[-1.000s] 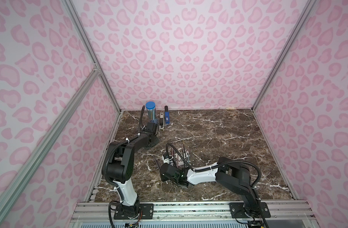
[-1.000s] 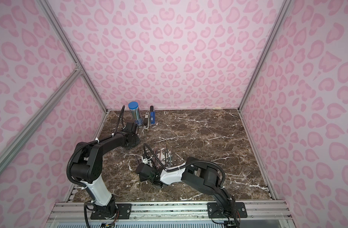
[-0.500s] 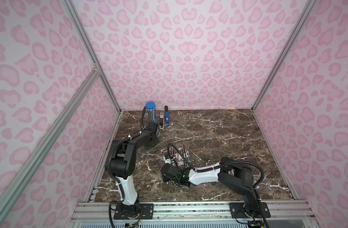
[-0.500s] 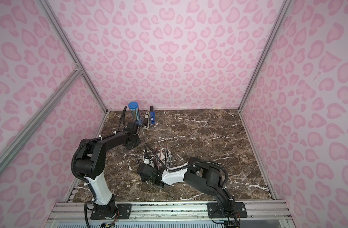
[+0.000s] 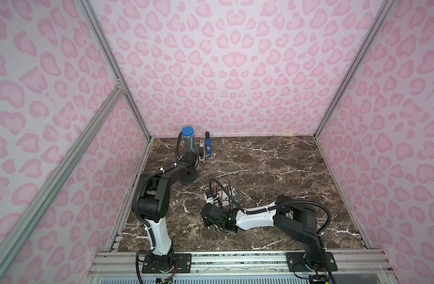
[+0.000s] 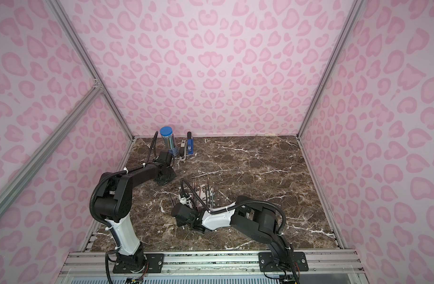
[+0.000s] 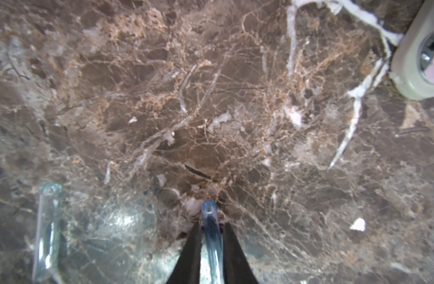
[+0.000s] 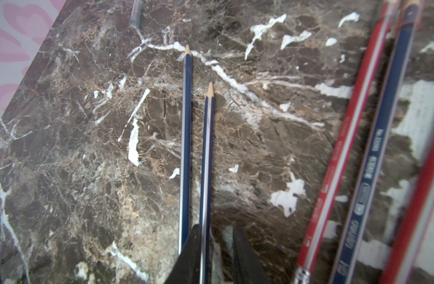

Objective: Remove the protective cover of the pencils
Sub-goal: Place the protective sleeve at the center of the board, then pick up the pencil from the center of the board.

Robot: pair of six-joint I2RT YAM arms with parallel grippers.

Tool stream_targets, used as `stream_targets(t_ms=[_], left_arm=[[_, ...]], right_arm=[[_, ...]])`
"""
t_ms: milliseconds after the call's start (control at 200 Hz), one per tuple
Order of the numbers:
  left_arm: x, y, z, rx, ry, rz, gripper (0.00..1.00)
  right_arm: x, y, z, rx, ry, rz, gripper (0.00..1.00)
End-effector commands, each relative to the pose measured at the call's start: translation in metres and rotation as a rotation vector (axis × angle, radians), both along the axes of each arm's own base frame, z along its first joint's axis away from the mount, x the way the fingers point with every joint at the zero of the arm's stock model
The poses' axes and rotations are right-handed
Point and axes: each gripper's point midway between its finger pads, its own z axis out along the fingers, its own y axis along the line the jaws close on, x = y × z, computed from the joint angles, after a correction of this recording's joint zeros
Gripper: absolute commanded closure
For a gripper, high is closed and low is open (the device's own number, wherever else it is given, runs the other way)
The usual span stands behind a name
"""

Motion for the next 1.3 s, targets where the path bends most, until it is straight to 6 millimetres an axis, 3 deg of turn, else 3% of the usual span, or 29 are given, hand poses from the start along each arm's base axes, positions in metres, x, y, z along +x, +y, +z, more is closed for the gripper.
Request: stream_targets(t_ms=[0, 230, 340, 610, 970, 1135, 1295], left_arm=[[-0.007, -0.001, -0.006, -0.013, 0.030, 0.003, 0.80], [-0.004, -0.002, 0.009, -0.019, 0.001, -0.005, 0.80], [-0.002, -0.002, 0.023, -0.023, -0.046, -0.010, 0.69], [-0.008, -0.004, 0.060, -0.057, -0.128, -0.024, 0.68], [-0.051, -0.002, 0.113, -0.129, -0.270, -0.036, 0.67], [-0.074, -0.003, 0.122, -0.183, -0.316, -0.026, 0.67], [-0.085, -0.010, 0.127, -0.227, -0.309, -0.062, 0.67]], right_arm=[[0.004, -0.003, 0.007, -0.011, -0.028, -0.009, 0.75], [0.018, -0.016, 0.047, 0.019, -0.102, -0.051, 0.73], [0.028, -0.031, 0.053, 0.022, -0.115, -0.094, 0.72], [0.041, -0.044, 0.035, -0.003, -0.076, -0.136, 0.73], [0.053, -0.046, 0.018, -0.059, -0.049, -0.158, 0.73], [0.055, -0.044, 0.009, -0.083, -0.042, -0.167, 0.73], [0.056, -0.043, 0.000, -0.103, -0.031, -0.171, 0.73]])
